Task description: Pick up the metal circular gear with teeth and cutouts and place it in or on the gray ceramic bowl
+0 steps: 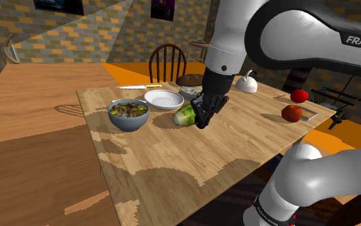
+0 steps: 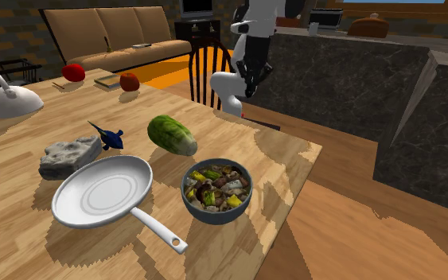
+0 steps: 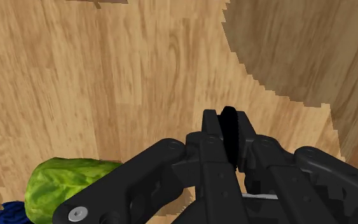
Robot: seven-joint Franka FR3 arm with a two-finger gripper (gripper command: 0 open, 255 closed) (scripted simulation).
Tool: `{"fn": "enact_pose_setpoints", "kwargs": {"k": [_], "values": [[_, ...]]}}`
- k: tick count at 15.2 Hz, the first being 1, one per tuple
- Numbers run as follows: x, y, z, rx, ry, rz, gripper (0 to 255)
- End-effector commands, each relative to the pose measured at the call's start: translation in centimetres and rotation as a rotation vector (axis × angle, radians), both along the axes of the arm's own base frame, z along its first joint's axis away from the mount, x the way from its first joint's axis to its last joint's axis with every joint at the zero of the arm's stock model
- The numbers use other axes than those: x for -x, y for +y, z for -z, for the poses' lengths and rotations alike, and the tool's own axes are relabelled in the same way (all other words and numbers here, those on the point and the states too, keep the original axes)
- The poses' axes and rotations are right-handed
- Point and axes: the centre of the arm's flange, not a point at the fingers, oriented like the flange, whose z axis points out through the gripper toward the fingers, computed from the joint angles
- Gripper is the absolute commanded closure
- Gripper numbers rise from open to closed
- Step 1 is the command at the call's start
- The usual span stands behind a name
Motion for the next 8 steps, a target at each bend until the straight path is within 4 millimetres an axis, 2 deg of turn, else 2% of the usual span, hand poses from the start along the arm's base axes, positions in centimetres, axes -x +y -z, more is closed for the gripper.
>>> {"fn": "enact_pose_setpoints", "kwargs": {"k": [1,8], "values": [[-2.5,0.4,0.0,0.0,0.0,0.0,255],[-11.6,1.9,-0.2,0.0,0.0,0.0,255]]}}
